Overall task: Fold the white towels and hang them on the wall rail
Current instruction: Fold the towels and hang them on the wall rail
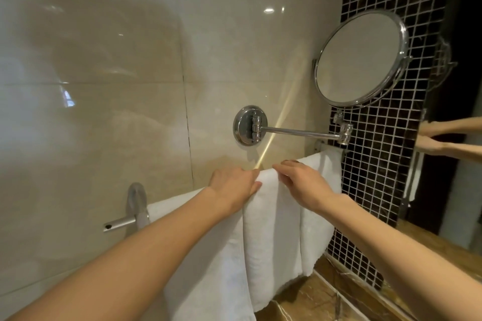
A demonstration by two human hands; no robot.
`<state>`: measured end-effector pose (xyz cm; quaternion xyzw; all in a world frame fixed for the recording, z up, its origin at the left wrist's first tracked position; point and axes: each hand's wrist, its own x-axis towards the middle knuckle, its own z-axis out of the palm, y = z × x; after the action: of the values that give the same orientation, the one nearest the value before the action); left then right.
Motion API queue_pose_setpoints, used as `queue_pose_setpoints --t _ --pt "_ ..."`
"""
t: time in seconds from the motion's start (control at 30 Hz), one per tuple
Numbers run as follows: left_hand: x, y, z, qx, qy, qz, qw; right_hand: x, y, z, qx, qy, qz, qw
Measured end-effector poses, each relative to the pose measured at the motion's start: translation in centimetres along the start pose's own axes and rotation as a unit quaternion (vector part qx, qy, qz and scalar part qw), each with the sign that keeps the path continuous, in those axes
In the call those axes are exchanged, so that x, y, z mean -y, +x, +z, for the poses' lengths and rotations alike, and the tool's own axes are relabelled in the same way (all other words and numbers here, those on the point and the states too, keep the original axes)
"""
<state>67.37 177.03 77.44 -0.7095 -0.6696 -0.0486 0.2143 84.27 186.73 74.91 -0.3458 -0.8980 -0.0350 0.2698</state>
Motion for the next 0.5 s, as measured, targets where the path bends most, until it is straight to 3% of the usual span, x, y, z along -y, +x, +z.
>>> queue_pose_setpoints --t 0.1,0.3,0.5 --pt "-0.3 0.2 -0.2 0.006 -0.011 -0.004 1.0 -0.3 0.0 -0.4 0.028 0.016 0.001 0.999" --pt "-3.3 3.4 -0.5 -0.052 -0.024 0.039 0.998 -3.4 -0.7 -2.1 0.049 -0.017 0.058 0.997" --pt "-7.1 8.4 1.0 -0.041 -0.018 0.07 0.997 -8.0 -1.5 -3.1 0.048 -0.053 0.112 0.991"
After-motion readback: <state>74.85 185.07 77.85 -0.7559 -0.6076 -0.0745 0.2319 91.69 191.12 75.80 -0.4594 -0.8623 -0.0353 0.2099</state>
